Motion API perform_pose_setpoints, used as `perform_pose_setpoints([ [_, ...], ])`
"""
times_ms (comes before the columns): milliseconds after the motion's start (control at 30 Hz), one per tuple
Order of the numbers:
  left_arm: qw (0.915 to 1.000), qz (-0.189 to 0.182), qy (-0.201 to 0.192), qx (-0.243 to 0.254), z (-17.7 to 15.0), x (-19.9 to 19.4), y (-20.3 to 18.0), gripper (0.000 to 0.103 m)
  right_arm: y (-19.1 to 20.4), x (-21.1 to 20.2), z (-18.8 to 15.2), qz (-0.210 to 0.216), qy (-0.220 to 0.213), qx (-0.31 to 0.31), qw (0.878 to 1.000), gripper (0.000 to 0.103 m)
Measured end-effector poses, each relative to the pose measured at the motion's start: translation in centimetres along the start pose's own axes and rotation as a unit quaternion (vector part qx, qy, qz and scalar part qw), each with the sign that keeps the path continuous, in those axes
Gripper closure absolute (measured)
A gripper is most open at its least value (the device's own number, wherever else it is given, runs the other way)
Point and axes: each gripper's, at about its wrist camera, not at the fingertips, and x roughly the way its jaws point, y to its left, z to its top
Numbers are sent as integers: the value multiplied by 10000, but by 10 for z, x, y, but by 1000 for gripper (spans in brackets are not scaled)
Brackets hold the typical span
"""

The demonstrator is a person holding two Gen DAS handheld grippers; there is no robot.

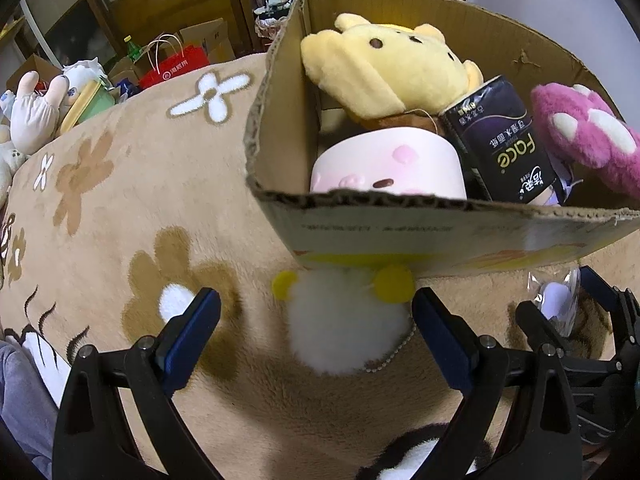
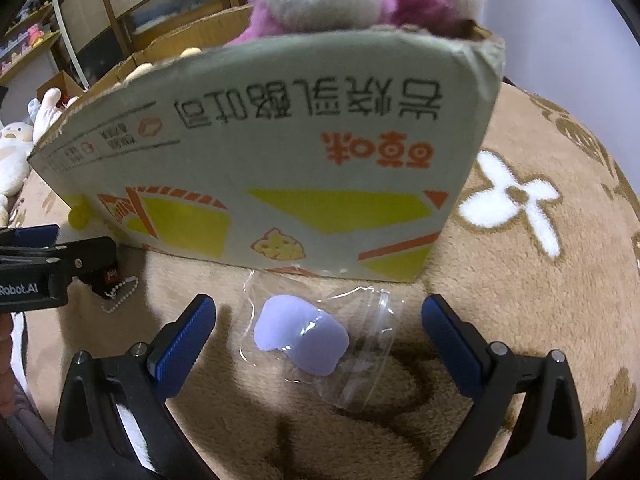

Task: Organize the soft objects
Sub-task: 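Withdraw both tools and lower them toward the white pompom toy and clear bag, then close the left tool on the white pompom toy while the right tool grasps the clear bag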

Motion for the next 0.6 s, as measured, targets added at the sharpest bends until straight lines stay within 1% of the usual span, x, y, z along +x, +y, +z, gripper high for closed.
perform_pose_setpoints([
  [67,10000,-28,37,3,-1,1,0,14,4,2,-3,-97,45,-58,9999,0],
  [133,10000,-74,58,-12,-2,2,-1,15,9,6,-5,-194,84,-144,9997,0],
  [167,9999,-90,68,-23,-3,3,-1,17,12,7,-7,-235,89,-178,9995,0],
  [200,9999,-115,98,-37,-3,4,-1,24,13,8,-7,-250,93,-184,9995,0],
  [267,9996,-172,212,-75,-5,8,-1,28,17,8,-7,-274,112,-170,9994,0],
  [300,9994,-200,265,-116,-6,10,-1,34,18,8,-7,-315,122,-167,9993,1],
  [333,9992,-224,304,-155,-7,13,0,37,19,9,-7,-334,127,-176,9992,2],
  [433,9986,-301,363,-257,-7,17,2,40,22,8,-8,-378,132,-192,9990,6],
  [533,9983,-363,346,-287,-6,16,2,48,24,4,-12,-402,137,-210,9989,8],
  [600,9981,-440,337,-274,-7,15,1,56,22,0,-15,-396,142,-230,9988,12],
])
